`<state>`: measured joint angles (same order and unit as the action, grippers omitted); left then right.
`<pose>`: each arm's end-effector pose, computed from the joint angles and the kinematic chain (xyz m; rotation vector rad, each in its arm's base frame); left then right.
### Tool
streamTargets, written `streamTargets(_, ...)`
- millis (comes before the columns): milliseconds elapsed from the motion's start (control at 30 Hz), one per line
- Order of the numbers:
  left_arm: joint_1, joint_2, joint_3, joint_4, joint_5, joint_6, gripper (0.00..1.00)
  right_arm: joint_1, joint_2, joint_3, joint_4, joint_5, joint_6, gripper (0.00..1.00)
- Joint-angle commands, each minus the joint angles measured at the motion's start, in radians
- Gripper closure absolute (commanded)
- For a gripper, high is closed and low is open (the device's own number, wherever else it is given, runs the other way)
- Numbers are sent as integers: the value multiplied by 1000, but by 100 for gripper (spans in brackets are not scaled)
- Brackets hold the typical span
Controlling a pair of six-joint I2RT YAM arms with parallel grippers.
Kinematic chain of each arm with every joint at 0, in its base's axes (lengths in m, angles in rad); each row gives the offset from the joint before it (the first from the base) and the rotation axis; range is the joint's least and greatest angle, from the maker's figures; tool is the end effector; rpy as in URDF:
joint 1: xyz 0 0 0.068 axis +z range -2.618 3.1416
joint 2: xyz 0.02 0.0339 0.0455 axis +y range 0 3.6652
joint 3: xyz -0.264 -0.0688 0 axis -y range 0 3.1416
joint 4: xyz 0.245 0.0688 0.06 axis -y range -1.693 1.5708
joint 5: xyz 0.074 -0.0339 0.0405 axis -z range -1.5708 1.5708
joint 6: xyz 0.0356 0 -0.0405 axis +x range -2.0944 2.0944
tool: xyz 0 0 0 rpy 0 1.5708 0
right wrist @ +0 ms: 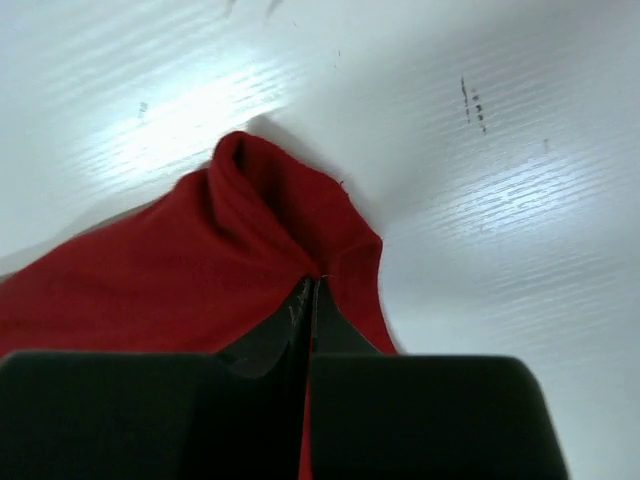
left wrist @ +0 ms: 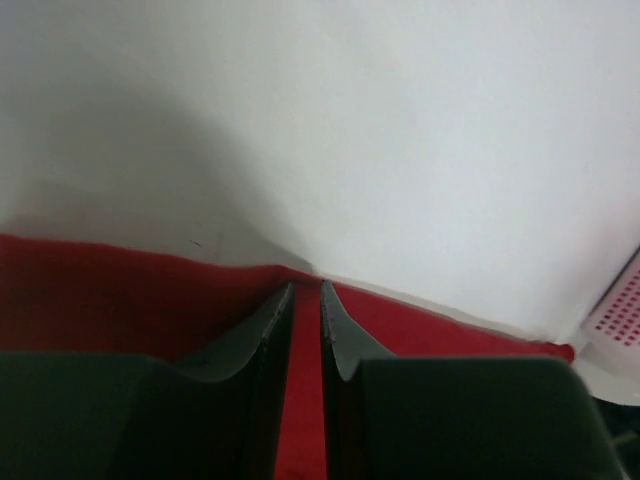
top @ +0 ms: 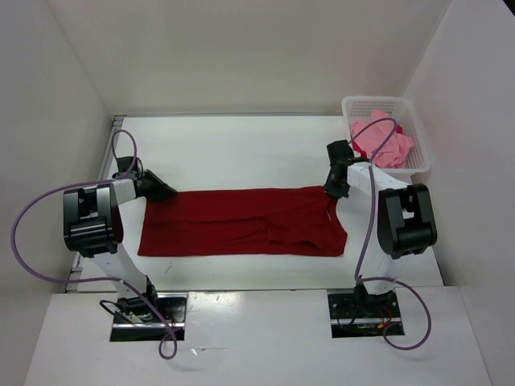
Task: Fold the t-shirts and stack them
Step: Fold the other side of the tshirt into a rectangle
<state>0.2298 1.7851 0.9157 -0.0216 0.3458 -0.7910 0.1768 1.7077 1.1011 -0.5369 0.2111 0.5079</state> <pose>0.3413 0.0674 0.1394 -1.0875 2.2586 -0.6649 0.3327 0.0519 0.1856 0.5004 2.6226 -0.0720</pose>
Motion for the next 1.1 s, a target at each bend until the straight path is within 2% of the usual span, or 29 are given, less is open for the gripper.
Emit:
streamTargets(0,64,48,8,-6,-19,9,76,-7,35,-10,26,14,-3,100)
streamTargets(133,88,48,8,-6,-8,-1,76,-7,87,-10,35,14,-3,94)
streamTargets(167,88,37,8,-6,-8,-1,76,-7,87,3,35,4,-3,91)
streamTargets(200,88,19,20,-6,2,-1,76,-7,96,3,35,4,6,79)
streamTargets(267,88,-12,31,-6,13,-1,76,-7,69,3,51,-28,6,68)
streamTargets(333,88,-76,31,-6,34,-1,76,-7,31,12,42,-38,6,61)
streamTargets(433,73,-174,22,-15,35,-11,76,-7,-69,22,-3,-38,-14,58)
streamTargets(533,17,-249,22,-26,35,-11,76,-7,-166,7,-43,-67,-25,58)
streamTargets(600,-64,-274,22,-47,35,-1,76,22,-241,-26,-54,-87,-16,65)
streamTargets(633,-93,-286,22,-60,24,13,76,53,-262,-62,-54,-108,3,70)
streamTargets(667,-148,-297,22,-60,24,13,76,68,-282,-84,-63,-131,14,84)
streamTargets(700,-170,-297,11,-70,24,13,76,87,-313,-107,-48,-200,24,90)
streamTargets(800,-230,-320,-46,-61,15,4,76,237,-300,-152,-29,-274,87,100)
streamTargets(833,-240,-334,-61,-61,6,4,75,327,-284,-152,-29,-291,110,100)
streamTargets(933,-254,-361,-107,-61,-7,4,75,443,-235,-138,11,-332,139,97)
streamTargets(967,-254,-372,-121,-61,-7,4,75,492,-220,-123,20,-332,152,93)
streamTargets(1067,-254,-392,-130,-61,-18,4,75,517,-169,-113,20,-314,152,77)
